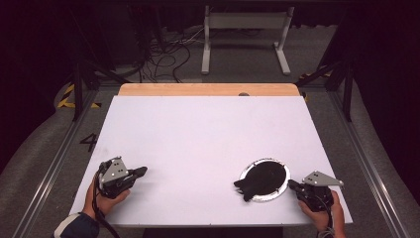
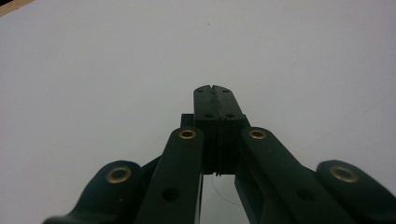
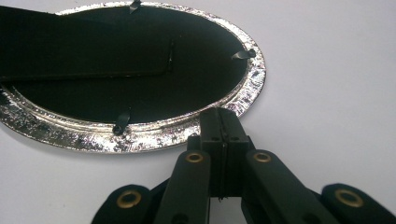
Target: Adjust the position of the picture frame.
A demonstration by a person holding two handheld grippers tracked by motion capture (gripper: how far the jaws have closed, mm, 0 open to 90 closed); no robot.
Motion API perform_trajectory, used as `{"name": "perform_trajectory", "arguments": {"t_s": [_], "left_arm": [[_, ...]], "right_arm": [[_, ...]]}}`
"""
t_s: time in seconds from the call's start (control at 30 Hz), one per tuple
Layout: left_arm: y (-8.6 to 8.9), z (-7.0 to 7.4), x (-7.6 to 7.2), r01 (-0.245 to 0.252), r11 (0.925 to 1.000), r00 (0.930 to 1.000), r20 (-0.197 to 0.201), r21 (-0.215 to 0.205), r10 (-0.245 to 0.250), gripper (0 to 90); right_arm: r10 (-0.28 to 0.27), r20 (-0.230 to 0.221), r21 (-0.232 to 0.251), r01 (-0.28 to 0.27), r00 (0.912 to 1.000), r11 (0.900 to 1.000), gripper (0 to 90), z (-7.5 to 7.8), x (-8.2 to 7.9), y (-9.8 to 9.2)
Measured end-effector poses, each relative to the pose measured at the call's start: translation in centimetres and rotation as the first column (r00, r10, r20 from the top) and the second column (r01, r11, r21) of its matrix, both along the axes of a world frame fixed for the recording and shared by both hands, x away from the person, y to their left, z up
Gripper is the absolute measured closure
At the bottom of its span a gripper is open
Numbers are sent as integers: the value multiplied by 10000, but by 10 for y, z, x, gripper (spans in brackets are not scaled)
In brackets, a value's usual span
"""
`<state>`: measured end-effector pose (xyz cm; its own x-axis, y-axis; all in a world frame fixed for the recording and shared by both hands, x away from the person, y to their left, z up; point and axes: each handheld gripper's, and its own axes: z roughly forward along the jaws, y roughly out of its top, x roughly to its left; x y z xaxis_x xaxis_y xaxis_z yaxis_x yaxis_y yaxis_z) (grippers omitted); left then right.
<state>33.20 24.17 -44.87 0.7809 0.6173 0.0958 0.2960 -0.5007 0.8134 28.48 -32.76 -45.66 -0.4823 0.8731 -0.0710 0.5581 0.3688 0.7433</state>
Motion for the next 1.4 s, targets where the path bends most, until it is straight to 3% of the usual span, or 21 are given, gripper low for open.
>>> {"name": "perform_trajectory", "arguments": {"t_s": [0.4, 0.63, 1.23, 1.4], "left_arm": [[-23, 1, 6, 540, 9982, 9985, -72, 247, -539, 900], [-42, 1, 10, 957, 9945, 9954, -117, 420, -953, 900], [-49, 0, 11, 1099, 9929, 9938, -229, 449, -1089, 900], [-61, -1, 13, 1361, 9897, 9904, -285, 433, -1350, 900]], "right_arm": [[264, 18, -106, -263, 9997, 9996, 900, 0, 5, 19], [510, -61, 110, -509, 9987, 9986, 900, -1, 8, 27], [950, -42, 30, -950, 9955, 9955, 900, -2, 9, 51], [1062, -24, -16, -1062, 9943, 9943, 900, -2, 12, 60]]}}
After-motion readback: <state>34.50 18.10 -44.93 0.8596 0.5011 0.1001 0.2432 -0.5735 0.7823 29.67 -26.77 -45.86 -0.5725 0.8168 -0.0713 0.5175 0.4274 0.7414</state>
